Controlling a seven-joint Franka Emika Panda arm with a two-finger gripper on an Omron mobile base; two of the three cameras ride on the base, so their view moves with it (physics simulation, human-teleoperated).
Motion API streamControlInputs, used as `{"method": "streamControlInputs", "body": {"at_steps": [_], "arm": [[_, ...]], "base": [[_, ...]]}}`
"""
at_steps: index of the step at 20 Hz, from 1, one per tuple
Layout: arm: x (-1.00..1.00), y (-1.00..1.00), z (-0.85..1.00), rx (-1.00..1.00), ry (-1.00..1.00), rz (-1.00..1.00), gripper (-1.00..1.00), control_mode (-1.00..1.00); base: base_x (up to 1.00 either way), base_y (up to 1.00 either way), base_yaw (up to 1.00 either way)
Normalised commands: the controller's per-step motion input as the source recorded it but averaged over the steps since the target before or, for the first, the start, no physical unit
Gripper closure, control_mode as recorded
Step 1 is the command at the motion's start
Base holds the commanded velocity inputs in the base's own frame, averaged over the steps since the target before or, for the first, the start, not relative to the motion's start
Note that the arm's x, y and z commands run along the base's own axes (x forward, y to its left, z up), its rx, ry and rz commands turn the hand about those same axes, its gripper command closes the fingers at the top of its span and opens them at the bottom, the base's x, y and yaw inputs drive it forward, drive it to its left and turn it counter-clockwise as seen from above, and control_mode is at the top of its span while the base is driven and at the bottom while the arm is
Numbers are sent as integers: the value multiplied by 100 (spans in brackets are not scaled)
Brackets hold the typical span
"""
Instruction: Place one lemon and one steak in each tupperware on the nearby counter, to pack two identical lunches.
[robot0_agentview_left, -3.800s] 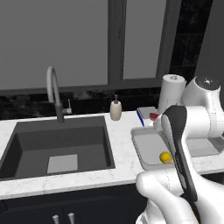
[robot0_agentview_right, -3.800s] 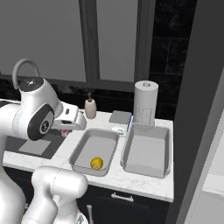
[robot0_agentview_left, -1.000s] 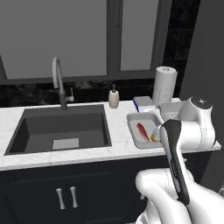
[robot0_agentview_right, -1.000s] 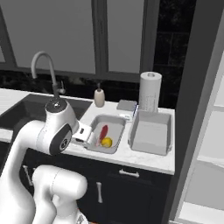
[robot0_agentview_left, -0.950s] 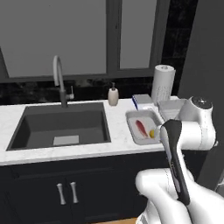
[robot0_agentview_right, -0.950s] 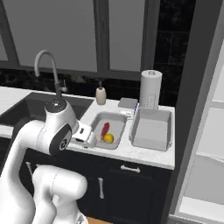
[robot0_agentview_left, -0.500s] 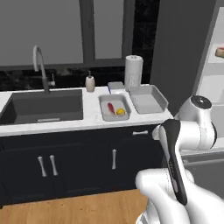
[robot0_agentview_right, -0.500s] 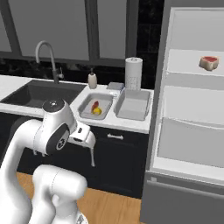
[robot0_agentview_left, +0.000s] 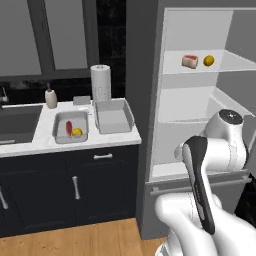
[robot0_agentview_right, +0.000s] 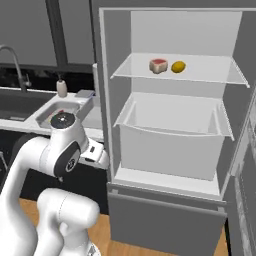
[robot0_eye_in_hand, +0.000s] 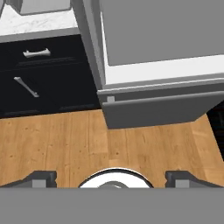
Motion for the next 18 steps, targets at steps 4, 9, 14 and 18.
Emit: {"method": "streamControlInputs", "body": {"at_steps": [4,9,14,18], "arm": [[0,0,0,0,0,0,-100,100],[0,0,0,0,0,0,-100,100],[0,0,0,0,0,0,-100,100],[0,0,0,0,0,0,-100,100]], "base": [[6,-66,-1],[0,-5,0],[31,-30,0],[44,-35,0]]}}
